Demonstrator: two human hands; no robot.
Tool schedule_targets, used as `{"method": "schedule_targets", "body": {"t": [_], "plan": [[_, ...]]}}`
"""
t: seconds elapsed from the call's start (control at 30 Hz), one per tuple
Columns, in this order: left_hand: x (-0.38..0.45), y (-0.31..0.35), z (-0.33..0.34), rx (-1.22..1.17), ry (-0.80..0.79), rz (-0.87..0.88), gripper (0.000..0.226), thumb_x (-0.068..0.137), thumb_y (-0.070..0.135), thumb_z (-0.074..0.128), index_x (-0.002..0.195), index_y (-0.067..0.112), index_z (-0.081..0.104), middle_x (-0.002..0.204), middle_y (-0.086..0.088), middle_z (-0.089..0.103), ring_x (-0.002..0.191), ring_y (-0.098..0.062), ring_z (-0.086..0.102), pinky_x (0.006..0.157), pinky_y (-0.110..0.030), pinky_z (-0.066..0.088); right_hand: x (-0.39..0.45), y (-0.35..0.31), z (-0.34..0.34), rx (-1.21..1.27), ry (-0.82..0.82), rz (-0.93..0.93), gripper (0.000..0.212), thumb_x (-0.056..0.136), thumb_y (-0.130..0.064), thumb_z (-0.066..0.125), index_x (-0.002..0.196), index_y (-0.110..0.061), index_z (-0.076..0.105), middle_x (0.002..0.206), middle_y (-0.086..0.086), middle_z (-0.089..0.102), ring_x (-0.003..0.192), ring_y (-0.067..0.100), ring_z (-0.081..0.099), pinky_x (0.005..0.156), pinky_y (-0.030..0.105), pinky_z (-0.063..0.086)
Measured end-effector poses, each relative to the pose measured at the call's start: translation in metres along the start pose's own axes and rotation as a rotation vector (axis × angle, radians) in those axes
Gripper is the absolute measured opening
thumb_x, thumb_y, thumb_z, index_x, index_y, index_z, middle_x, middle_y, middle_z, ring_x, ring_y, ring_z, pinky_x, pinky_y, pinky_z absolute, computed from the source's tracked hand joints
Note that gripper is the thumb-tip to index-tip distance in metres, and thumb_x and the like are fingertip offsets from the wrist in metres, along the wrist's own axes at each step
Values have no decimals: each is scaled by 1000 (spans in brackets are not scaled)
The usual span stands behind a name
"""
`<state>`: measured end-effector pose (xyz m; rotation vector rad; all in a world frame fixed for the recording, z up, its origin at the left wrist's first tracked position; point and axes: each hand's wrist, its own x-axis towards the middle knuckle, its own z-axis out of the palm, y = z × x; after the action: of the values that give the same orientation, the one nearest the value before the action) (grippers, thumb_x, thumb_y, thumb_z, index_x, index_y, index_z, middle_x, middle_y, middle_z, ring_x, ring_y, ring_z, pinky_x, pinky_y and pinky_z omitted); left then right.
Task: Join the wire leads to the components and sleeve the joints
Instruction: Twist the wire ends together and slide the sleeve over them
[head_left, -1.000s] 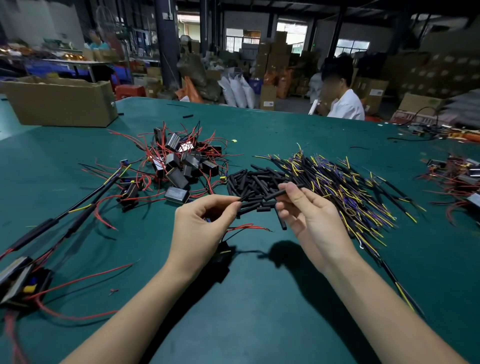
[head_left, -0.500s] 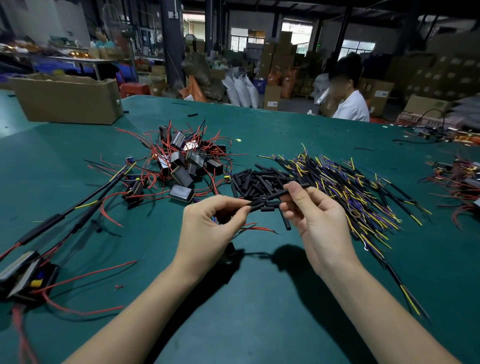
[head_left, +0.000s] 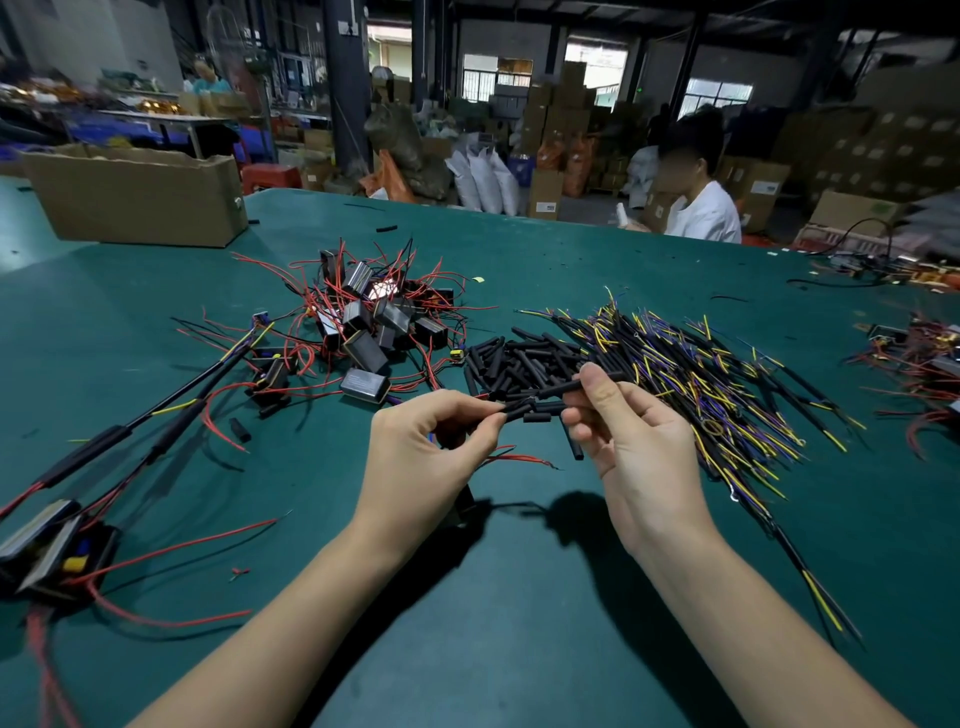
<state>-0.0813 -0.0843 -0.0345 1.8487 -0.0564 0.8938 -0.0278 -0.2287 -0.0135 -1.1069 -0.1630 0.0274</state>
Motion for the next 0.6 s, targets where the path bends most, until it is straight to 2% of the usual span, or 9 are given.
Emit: {"method": "schedule_targets", "body": {"t": [0.2, 0.4, 0.43, 0.53, 0.6], "plan": [[0, 0, 0, 25, 1, 29, 6, 79, 2, 74, 78, 8, 76, 68, 4, 70, 57, -6, 52, 58, -24, 46, -2, 1, 2, -79, 14, -57, 18, 80, -20, 71, 69, -8, 63, 64, 2, 66, 56, 8, 59, 53, 15, 46], [-2, 1, 2, 57, -13, 64, 7, 76, 8, 78, 83, 11, 77, 71, 7, 72, 59, 2, 59, 62, -15, 46, -7, 7, 6, -175, -33, -128, 20, 85, -13, 68, 69, -4, 62, 55, 0, 63, 50, 7, 56, 52, 14, 46], [-2, 1, 2, 52, -18, 53, 11, 75, 10, 79, 86, 13, 77, 72, 7, 73, 60, 1, 61, 63, -18, 48, -7, 7, 6, -181, -43, -127, 19, 85, -12, 68, 69, -4, 62, 55, 0, 63, 51, 7, 57, 52, 15, 46], [-1, 2, -3, -18, -80, -66, 33, 73, 12, 81, 101, 24, 69, 71, 3, 73, 71, -10, 69, 70, -38, 56, -8, 10, 5, -229, -91, -113, 18, 85, -10, 68, 69, -4, 65, 57, 1, 63, 53, 8, 56, 53, 15, 46], [0, 1, -6, -32, -131, -101, 39, 71, 12, 82, 103, 25, 64, 71, 2, 73, 72, -12, 69, 74, -40, 55, -9, 12, 5, -273, -144, -106, 17, 85, -10, 67, 70, -2, 65, 57, 2, 63, 52, 8, 55, 53, 16, 45]]}}
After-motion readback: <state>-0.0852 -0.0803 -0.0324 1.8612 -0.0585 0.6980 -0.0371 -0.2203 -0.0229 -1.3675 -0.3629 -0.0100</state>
